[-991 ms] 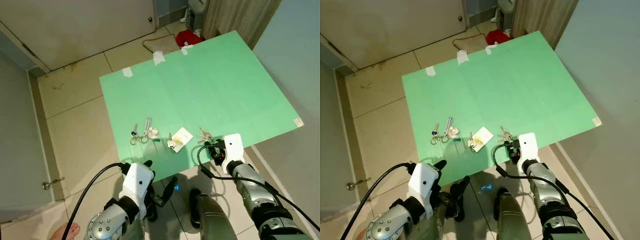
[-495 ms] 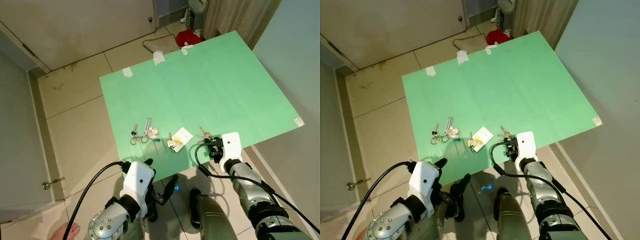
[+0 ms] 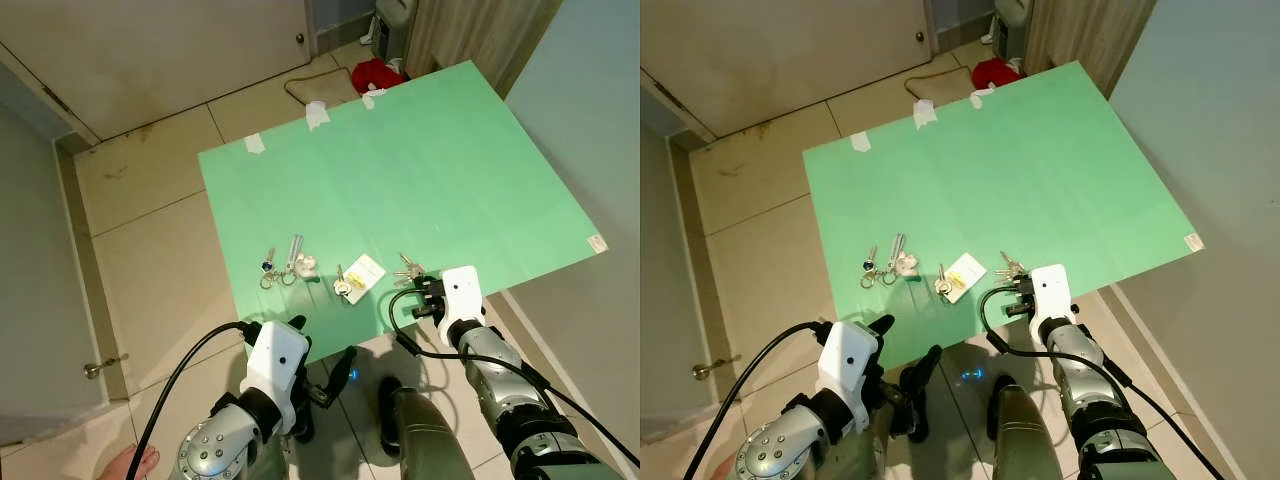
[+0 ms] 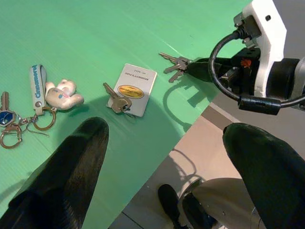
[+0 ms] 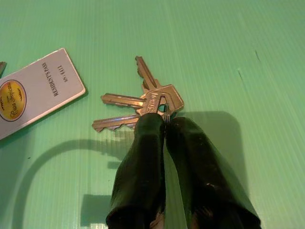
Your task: Hang keys on a hook
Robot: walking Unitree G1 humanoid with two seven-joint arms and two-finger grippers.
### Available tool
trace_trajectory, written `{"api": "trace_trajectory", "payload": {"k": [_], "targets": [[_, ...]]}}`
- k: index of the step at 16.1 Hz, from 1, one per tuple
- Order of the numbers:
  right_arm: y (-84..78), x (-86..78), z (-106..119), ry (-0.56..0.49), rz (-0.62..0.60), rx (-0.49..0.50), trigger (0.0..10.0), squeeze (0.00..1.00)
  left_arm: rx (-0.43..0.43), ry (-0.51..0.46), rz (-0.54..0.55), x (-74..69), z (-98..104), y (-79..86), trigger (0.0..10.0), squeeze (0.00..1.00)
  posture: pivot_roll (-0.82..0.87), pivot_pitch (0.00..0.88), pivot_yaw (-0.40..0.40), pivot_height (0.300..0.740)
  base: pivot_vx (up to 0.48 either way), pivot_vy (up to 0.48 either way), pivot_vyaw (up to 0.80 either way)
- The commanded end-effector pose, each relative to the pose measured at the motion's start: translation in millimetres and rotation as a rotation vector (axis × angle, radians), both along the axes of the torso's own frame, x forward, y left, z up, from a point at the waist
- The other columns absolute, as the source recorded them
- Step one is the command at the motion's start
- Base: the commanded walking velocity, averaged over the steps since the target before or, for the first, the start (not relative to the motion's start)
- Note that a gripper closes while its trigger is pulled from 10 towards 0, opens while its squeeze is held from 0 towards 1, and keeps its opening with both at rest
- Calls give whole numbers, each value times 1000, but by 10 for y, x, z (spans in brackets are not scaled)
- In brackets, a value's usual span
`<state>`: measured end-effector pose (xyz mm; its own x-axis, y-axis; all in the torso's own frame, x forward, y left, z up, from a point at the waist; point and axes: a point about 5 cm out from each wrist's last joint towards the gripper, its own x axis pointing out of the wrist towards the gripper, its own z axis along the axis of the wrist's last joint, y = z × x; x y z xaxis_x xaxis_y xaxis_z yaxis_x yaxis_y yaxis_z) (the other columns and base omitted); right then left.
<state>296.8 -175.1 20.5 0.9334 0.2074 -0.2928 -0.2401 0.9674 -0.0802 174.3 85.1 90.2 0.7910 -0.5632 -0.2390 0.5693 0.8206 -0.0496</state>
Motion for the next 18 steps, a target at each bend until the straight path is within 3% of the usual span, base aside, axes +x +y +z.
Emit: {"api": "trace_trajectory", "payload": {"k": [1, 4, 7, 11, 13, 16, 18], "targets": [[8, -120, -138, 53, 6, -4, 0, 0, 4, 8, -9, -49, -13, -19, 10000, 0, 21, 400, 72, 740, 0, 0, 0], [21, -83, -94, 33, 1, 9, 0, 0, 49, -15, 22, 48, -33, 16, 10000, 0, 6, 387, 67, 740, 0, 0, 0], [11, 83, 175, -73, -23, 63, 0, 0, 72, -40, 72, 212, -41, 88, 10000, 0, -33, 329, 59, 740, 0, 0, 0], [-32, 271, 595, -224, -37, 113, 0, 0, 75, -92, 111, 563, -29, 150, 10000, 0, -110, 176, 71, 740, 0, 0, 0], [-134, 332, 912, -327, -75, 134, 0, 0, 78, -131, 178, 841, 51, 233, 10000, 0, -149, 79, 95, 740, 0, 0, 0], [-270, 240, 1042, -406, -130, 106, 0, 0, 51, -203, 316, 1051, 204, 477, 10000, 0, -172, 0, 119, 740, 0, 0, 0], [-380, 53, 965, -415, -221, 56, 0, 0, 46, -256, 414, 1012, 254, 691, 10000, 0, -179, 0, 129, 740, 0, 0, 0]]}}
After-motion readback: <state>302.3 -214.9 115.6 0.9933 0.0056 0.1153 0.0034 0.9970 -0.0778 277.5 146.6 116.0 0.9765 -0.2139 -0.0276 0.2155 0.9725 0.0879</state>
